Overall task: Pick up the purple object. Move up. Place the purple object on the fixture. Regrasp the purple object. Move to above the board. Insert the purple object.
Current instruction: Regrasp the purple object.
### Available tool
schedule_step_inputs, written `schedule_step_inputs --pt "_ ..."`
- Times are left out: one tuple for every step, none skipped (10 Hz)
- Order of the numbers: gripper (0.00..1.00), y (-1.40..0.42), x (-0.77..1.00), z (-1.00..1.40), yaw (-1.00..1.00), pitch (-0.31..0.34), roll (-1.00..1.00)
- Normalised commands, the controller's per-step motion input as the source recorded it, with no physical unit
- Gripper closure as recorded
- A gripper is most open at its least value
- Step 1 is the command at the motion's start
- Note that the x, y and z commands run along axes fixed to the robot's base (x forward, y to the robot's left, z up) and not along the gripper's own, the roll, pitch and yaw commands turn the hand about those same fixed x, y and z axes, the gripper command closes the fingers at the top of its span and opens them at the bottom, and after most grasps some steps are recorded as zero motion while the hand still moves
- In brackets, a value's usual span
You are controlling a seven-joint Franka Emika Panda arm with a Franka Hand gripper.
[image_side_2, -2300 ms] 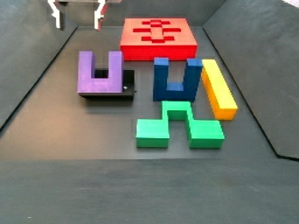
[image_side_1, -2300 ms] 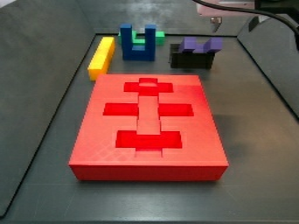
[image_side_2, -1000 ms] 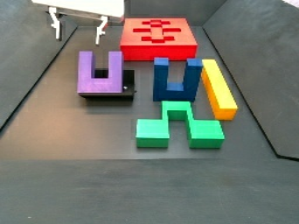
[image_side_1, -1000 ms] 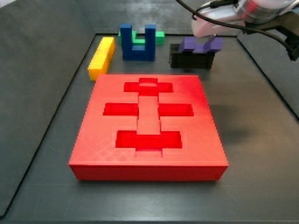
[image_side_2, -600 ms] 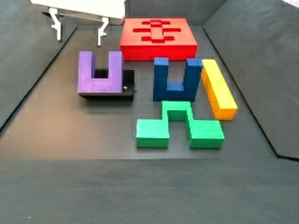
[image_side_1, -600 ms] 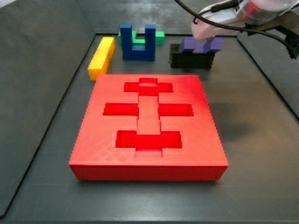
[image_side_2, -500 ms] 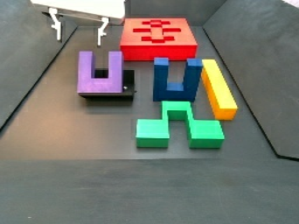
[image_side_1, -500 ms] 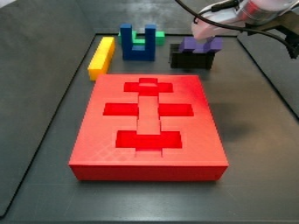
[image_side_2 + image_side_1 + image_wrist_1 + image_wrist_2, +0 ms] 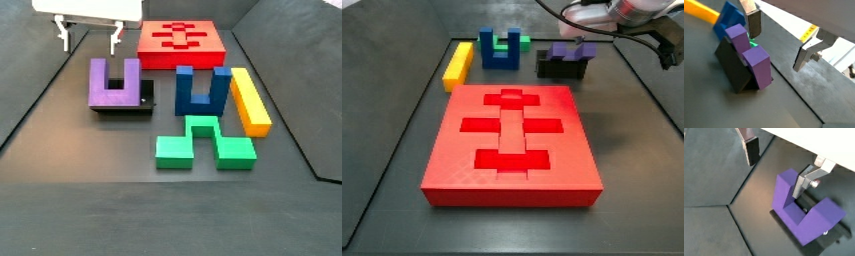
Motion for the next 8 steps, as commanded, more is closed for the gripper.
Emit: schedule_step_inputs --pt "0.00 0.00 0.00 0.00 0.00 0.011 0.01" --pt "0.00 0.00 0.05 -0.02 0.00 0.094 0.04" --pt "0.00 0.00 0.00 -0.18 -0.03 0.211 0.00" --pt "0.00 0.00 0.07 -0.19 -0.08 0.220 -0.01" --pt "0.00 0.00 0.07 -0.14 -0.13 0.197 0.00" --pt "0.00 0.00 0.03 -0.06 -0.11 0.049 -0.01" --pt "0.00 0.00 0.04 -0.11 -0.10 0.094 0.00" --pt "0.00 0.00 0.02 -0.15 -0.05 0.100 0.00"
